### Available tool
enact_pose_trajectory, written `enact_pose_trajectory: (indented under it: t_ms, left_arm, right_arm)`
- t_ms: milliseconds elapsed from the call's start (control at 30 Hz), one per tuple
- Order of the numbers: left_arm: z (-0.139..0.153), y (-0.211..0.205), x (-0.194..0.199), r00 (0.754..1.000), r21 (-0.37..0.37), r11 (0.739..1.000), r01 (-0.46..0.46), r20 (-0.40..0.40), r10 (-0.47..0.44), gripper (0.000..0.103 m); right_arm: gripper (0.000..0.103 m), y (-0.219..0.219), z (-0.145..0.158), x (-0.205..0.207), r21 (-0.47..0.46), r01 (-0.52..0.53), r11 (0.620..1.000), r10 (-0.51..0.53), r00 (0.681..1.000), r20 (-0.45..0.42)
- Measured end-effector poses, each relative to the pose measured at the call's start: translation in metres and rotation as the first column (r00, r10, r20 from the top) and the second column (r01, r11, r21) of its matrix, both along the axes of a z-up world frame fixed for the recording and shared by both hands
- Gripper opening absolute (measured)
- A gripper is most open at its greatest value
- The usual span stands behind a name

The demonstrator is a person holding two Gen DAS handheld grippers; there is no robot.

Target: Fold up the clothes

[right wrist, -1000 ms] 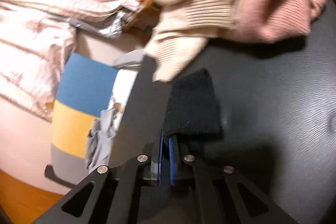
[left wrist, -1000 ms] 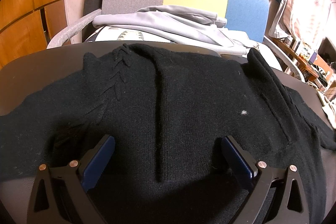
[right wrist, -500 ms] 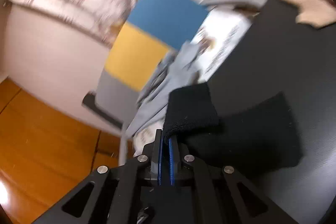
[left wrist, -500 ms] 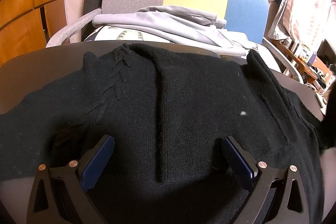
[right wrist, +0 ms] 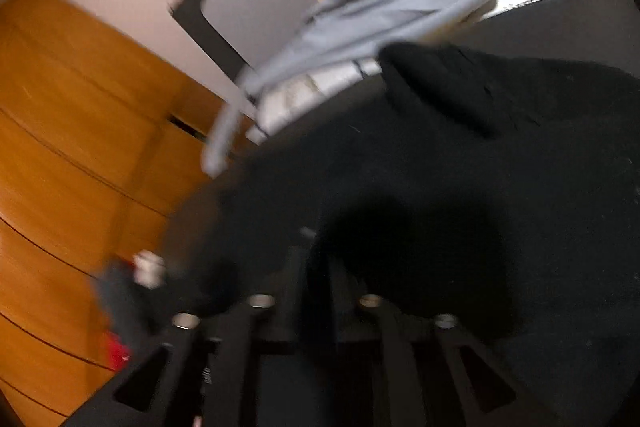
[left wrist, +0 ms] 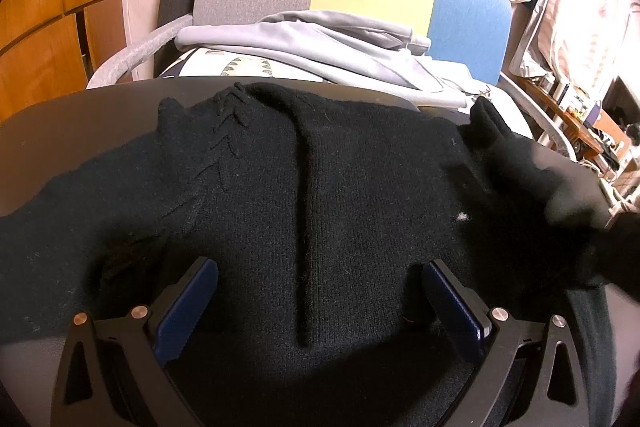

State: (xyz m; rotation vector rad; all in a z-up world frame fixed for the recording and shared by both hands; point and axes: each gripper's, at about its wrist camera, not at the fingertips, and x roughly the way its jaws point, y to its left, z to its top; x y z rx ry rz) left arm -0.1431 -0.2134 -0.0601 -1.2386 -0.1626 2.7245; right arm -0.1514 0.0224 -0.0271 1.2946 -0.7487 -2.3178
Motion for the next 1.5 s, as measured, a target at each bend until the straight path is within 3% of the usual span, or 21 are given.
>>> enact_pose_trajectory:
  t_ms: [67, 167, 233, 333, 467, 600, 700, 833, 900, 967, 1033, 1100, 1267, 1500]
  left_arm:
    - [0.000, -0.001, 0.000, 1.000, 0.000, 1.000, 0.001, 0.002, -0.001, 0.103]
    - [0.001, 0.001, -0.002, 1.000, -0.018, 1.000, 0.001, 0.016, 0.000, 0.103]
    - [0.005, 0.003, -0.002, 0.999, -0.027, 1.000, 0.004, 0.035, -0.003, 0.102]
    - [0.021, 0.009, -0.001, 0.997, 0.034, 0.999, 0.023, 0.066, -0.026, 0.100]
    - [0.041, 0.029, -0.009, 0.994, 0.099, 0.995, 0.019, 0.110, -0.030, 0.100]
    - [0.045, 0.066, -0.025, 0.984, 0.099, 0.993, 0.067, 0.159, -0.082, 0.100]
    - [0.042, 0.098, -0.028, 0.979, 0.017, 0.992, 0.124, 0.159, -0.125, 0.100]
    - [0.024, 0.128, -0.035, 0.973, -0.179, 0.973, 0.148, 0.205, -0.110, 0.100]
    - [0.019, 0.132, -0.034, 0.978, -0.200, 0.971, 0.133, 0.186, -0.095, 0.100]
    - [0.024, 0.132, -0.033, 0.981, -0.181, 0.976, 0.122, 0.169, -0.091, 0.075]
    - [0.031, 0.130, -0.033, 0.982, -0.149, 0.982, 0.117, 0.168, -0.092, 0.030]
    - [0.042, 0.123, -0.038, 0.977, -0.074, 0.991, 0.109, 0.191, -0.093, 0.018]
    - [0.068, 0.091, -0.050, 0.973, 0.093, 0.995, 0.038, 0.222, -0.058, 0.010]
    - [0.103, 0.051, -0.041, 0.989, 0.226, 0.974, 0.026, 0.139, -0.058, 0.008]
  right_arm:
    - [0.025, 0.014, -0.001, 0.015, 0.010, 0.045, 0.999, -0.045, 0.999, -0.008]
    - [0.025, 0.045, 0.009, 0.057, 0.002, 0.132, 0.991, -0.131, 0.987, -0.097]
    - [0.024, 0.062, 0.009, 0.078, 0.106, 0.197, 0.975, -0.183, 0.975, -0.130]
    - [0.022, 0.072, -0.007, 0.090, 0.291, 0.245, 0.925, -0.210, 0.967, -0.146]
    - [0.015, 0.097, -0.019, 0.099, 0.102, 0.303, 0.948, -0.290, 0.949, -0.124]
    - [0.013, 0.107, -0.016, 0.103, 0.059, 0.320, 0.945, -0.312, 0.942, -0.123]
    - [0.013, 0.111, -0.015, 0.102, 0.035, 0.323, 0.946, -0.316, 0.941, -0.122]
    - [0.013, 0.119, -0.018, 0.099, -0.022, 0.335, 0.942, -0.335, 0.935, -0.119]
    - [0.013, 0.121, -0.018, 0.101, -0.031, 0.345, 0.938, -0.346, 0.931, -0.119]
    - [0.013, 0.122, -0.019, 0.102, -0.040, 0.355, 0.934, -0.357, 0.926, -0.120]
    - [0.013, 0.123, -0.019, 0.104, -0.049, 0.364, 0.930, -0.368, 0.922, -0.120]
    - [0.013, 0.125, -0.019, 0.105, -0.058, 0.374, 0.926, -0.378, 0.918, -0.120]
    - [0.013, 0.127, -0.020, 0.108, -0.066, 0.386, 0.920, -0.392, 0.913, -0.115]
    - [0.013, 0.123, -0.019, 0.109, -0.047, 0.394, 0.918, -0.396, 0.911, -0.115]
